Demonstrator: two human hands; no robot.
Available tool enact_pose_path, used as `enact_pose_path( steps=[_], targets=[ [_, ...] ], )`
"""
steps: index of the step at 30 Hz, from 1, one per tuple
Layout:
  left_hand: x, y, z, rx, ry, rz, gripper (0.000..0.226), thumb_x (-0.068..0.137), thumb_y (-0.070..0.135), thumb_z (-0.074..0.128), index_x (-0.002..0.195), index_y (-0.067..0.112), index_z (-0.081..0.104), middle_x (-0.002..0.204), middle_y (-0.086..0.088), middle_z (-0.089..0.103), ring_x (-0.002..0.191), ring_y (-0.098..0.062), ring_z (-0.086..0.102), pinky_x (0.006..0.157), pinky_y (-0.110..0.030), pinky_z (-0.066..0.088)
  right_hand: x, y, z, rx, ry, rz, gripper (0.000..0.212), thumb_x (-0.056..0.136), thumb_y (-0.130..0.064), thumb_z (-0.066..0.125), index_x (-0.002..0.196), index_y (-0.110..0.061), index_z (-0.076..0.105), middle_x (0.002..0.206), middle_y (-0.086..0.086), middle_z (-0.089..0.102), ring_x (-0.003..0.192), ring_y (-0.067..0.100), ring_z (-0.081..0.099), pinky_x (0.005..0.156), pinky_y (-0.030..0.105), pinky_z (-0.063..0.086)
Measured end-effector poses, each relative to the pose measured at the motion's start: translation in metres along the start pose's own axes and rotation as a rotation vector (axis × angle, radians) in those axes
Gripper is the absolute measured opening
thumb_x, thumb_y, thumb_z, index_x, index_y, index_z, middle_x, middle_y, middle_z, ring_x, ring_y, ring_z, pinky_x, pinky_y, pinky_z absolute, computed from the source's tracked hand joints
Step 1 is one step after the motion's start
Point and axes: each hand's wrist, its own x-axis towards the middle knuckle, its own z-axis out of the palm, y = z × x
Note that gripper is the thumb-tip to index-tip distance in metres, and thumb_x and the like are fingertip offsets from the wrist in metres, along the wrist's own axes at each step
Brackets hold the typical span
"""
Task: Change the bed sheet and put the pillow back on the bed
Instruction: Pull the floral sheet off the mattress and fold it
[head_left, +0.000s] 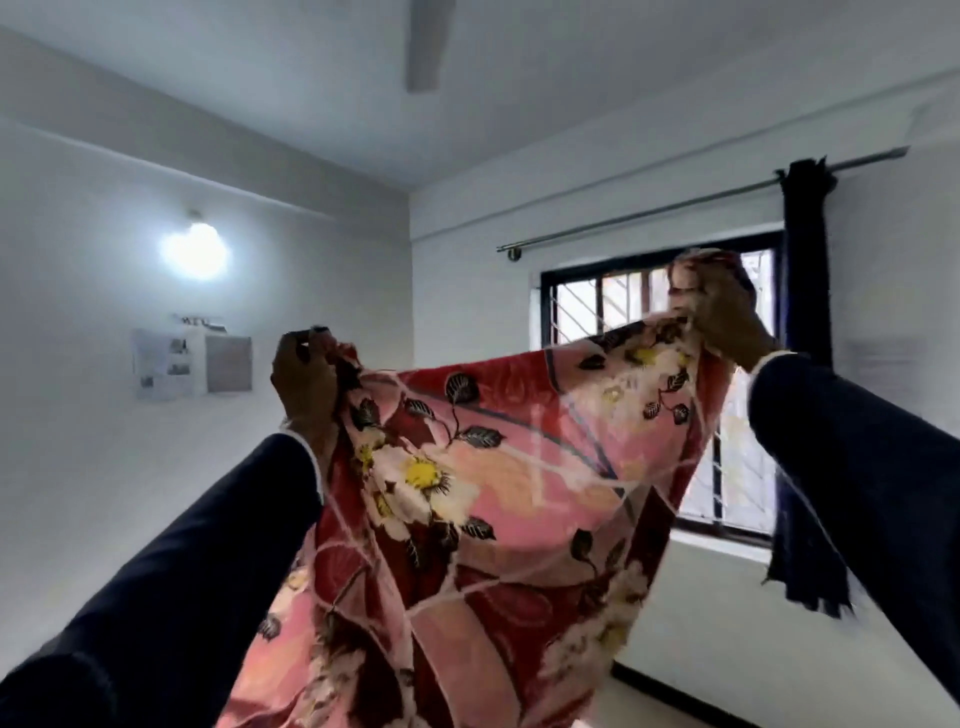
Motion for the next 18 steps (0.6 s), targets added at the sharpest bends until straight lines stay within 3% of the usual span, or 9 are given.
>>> enact_pose_path(
  steps=[2,3,5,8,12,15,18],
  targets=[
    [0.008,0.001,0.016,-0.002,0.011,0.037,0.025,0.102,0.021,0.054,0.115,0.004,0.066,0.108,-0.012,0.069,0.103,-0.027,0.062,0.087,-0.028,0.039,0.003,0.023,-0.032,-0.097,0.05,0.037,0.013,0.086,-0.018,0.055,0.089,-0.016,0.067,0.09,0.01,0.064,0.088,0.024,0.057,0.09,0.049,0.046],
    [0.009,0.006,0.027,0.007,0.015,0.068,0.024,0.102,0.02,0.053,0.115,0.005,0.066,0.11,-0.013,0.069,0.105,-0.028,0.062,0.087,-0.027,0.039,0.004,0.038,-0.046,-0.145,0.072,0.066,0.025,0.09,-0.021,0.048,0.092,-0.004,0.066,0.093,0.021,0.066,0.09,0.032,0.061,0.089,0.049,0.046],
    [0.01,0.008,0.053,0.009,0.0,0.11,0.023,0.101,0.021,0.053,0.116,0.007,0.066,0.114,-0.015,0.07,0.108,-0.032,0.062,0.088,-0.029,0.041,0.01,0.07,-0.065,-0.248,0.1,0.092,0.052,0.093,-0.034,0.033,0.104,0.005,0.065,0.105,0.033,0.063,0.098,0.045,0.061,0.09,0.049,0.044],
    [0.01,0.011,0.09,-0.026,-0.034,0.18,0.021,0.1,0.02,0.056,0.115,0.009,0.067,0.113,-0.014,0.071,0.106,-0.029,0.063,0.086,-0.027,0.042,0.024,0.1,-0.079,-0.382,0.113,0.093,0.053,0.092,-0.032,0.032,0.112,0.006,0.064,0.11,0.035,0.06,0.101,0.049,0.058,0.091,0.049,0.044],
    [0.008,0.014,0.15,-0.077,-0.06,0.057,0.022,0.101,0.025,0.054,0.115,0.011,0.065,0.107,-0.005,0.067,0.099,-0.019,0.059,0.081,-0.026,0.041,0.038,0.134,-0.085,-0.543,0.1,0.095,0.043,0.101,-0.029,0.035,0.117,-0.002,0.064,0.118,0.032,0.058,0.106,0.049,0.056,0.093,0.052,0.044],
    [0.002,-0.01,0.197,-0.069,-0.057,-0.054,0.027,0.102,0.025,0.052,0.118,0.005,0.063,0.116,-0.017,0.067,0.108,-0.032,0.061,0.084,-0.036,0.044,0.032,0.17,-0.072,-0.578,0.033,0.15,0.04,0.103,-0.027,0.037,0.123,-0.005,0.063,0.124,0.031,0.057,0.111,0.048,0.055,0.095,0.05,0.043],
    [-0.009,-0.038,0.234,-0.119,-0.079,-0.138,0.03,0.103,0.027,0.05,0.119,0.005,0.063,0.12,-0.017,0.066,0.111,-0.031,0.061,0.086,-0.034,0.044,0.008,0.202,-0.056,-0.617,-0.042,0.176,0.04,0.102,-0.028,0.037,0.123,-0.006,0.063,0.12,0.031,0.057,0.107,0.048,0.057,0.093,0.051,0.047]
  ],
)
